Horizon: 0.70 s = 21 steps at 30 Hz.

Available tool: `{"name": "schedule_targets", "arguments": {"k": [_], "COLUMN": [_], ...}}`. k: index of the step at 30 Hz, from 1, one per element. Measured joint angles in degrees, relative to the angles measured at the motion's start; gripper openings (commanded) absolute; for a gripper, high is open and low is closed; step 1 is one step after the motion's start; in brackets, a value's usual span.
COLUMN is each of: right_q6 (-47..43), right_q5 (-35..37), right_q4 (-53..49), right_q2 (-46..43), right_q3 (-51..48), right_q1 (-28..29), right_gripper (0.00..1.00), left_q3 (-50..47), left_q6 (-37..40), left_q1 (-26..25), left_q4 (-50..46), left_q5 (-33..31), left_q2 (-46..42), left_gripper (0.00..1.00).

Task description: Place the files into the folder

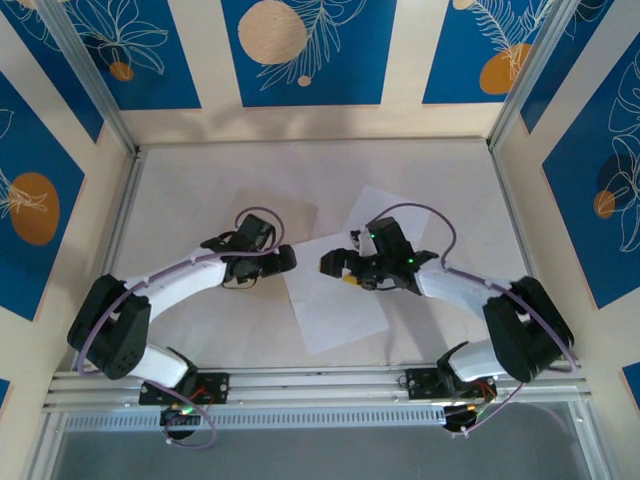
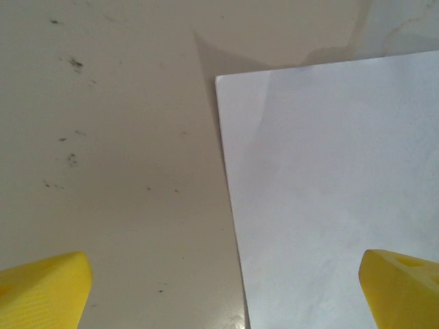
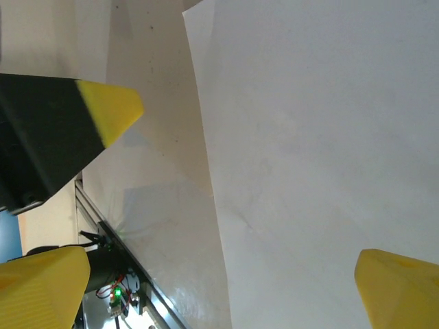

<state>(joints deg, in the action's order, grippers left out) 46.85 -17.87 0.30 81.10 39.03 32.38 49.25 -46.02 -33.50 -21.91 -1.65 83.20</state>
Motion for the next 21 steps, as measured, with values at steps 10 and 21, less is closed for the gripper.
{"name": "schedule_targets", "arguments": {"k": [10, 21], "right_q6": [0.4, -1.2], "right_q5": [3.7, 4.0], "right_q4": [3.1, 5.3], "right_q2": [11.1, 8.7], "right_q3": [3.4, -0.3], "right_q1": [-1.2, -11.1], "right_gripper": [1.00, 1.00], "left_q3": [-0.5, -2.8], "left_q6": [1.2, 1.1], "left_q1": [2.6, 2.8], "left_q4": [-0.5, -1.1], "left_q5": [0.1, 0.8], "left_q2": [-2.4, -6.1], "left_gripper": [1.00, 1.00]}}
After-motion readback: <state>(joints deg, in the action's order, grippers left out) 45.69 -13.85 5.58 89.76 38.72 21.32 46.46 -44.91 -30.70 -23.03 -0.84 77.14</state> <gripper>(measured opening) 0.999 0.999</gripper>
